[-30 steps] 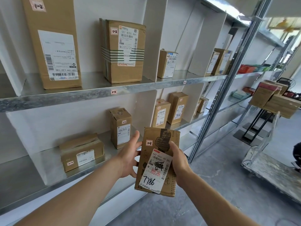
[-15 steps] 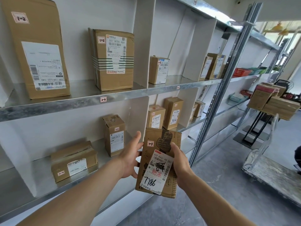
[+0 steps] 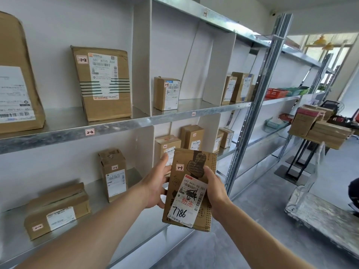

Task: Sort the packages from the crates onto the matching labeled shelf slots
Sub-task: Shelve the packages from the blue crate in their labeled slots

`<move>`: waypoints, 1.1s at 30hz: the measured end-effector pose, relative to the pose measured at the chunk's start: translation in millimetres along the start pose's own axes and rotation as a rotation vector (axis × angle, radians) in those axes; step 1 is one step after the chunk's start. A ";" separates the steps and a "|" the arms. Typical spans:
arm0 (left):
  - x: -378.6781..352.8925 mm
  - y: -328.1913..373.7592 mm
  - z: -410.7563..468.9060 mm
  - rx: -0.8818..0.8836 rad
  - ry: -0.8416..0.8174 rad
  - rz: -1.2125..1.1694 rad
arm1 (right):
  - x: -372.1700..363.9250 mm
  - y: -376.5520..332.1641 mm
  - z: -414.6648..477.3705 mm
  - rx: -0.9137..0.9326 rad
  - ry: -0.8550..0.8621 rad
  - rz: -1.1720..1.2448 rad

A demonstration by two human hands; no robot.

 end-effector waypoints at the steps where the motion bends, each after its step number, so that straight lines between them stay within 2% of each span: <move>1: -3.9 1.5 3.2 -0.001 0.001 0.001 | 4.7 -1.8 3.0 0.005 0.007 -0.005; 7: -21.8 16.6 21.3 -0.017 -0.001 -0.019 | 24.1 -18.9 16.0 -0.006 0.015 -0.002; 13: -34.8 59.9 40.7 -0.080 -0.033 -0.020 | 33.9 -61.1 45.1 0.065 0.043 -0.027; 22: -51.4 161.6 80.1 -0.206 -0.142 0.010 | 47.6 -156.7 91.9 0.208 0.069 -0.018; 33: -73.5 286.8 90.4 -0.410 -0.155 0.025 | 61.8 -285.4 129.8 0.422 0.149 0.005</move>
Point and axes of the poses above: each hand's wrist, its own z-axis towards the middle knuckle, its own x-axis out of the back of the hand, y = z × x, the point moved 6 cm from there along z, towards the middle knuckle, and after that the axes turned 5 degrees about -z, right-handed, at the moved point
